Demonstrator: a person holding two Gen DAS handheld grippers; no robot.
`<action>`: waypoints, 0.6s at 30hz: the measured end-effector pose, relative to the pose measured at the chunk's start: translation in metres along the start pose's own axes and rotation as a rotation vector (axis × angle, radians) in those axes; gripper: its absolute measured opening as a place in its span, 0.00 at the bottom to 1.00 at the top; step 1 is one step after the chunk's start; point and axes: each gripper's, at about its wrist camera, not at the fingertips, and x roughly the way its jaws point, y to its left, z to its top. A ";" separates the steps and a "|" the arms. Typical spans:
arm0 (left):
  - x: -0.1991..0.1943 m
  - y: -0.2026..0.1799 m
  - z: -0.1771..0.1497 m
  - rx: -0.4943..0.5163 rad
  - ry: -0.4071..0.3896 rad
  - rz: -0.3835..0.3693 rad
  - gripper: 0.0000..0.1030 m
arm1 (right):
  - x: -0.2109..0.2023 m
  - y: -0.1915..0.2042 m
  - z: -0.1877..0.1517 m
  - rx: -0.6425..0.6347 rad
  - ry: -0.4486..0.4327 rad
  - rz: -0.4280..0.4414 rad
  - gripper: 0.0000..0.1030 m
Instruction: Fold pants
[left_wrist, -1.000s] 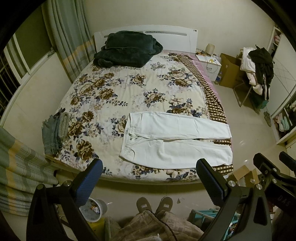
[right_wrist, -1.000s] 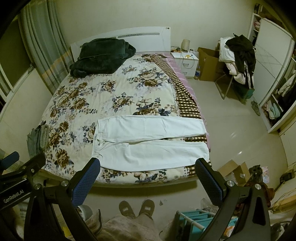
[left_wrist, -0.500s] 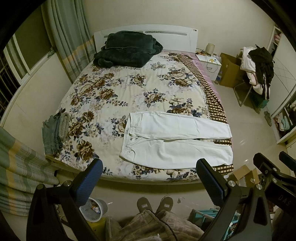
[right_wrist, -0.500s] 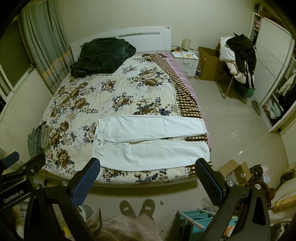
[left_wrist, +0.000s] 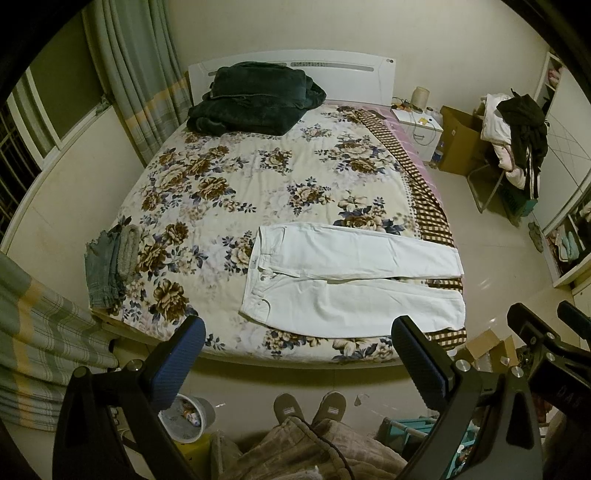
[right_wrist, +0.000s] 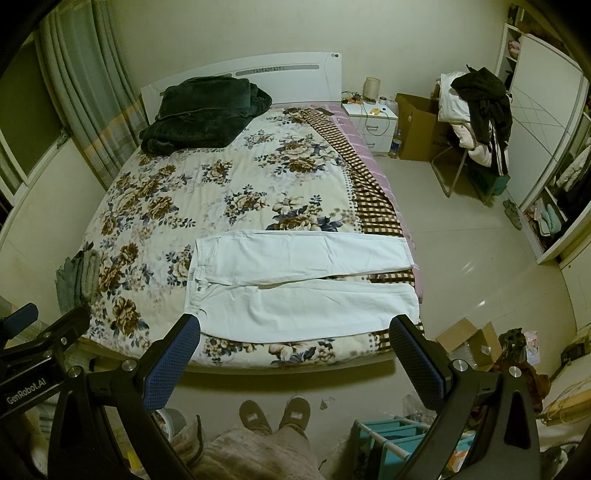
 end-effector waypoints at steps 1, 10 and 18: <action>0.000 0.000 0.000 0.000 0.000 0.001 1.00 | 0.000 -0.001 0.002 0.000 0.001 0.002 1.00; 0.004 -0.002 0.000 0.000 0.003 -0.002 1.00 | 0.004 0.001 -0.001 0.002 0.005 0.002 1.00; 0.021 -0.008 0.009 0.014 0.007 -0.017 1.00 | 0.022 0.015 -0.015 0.020 0.019 -0.008 1.00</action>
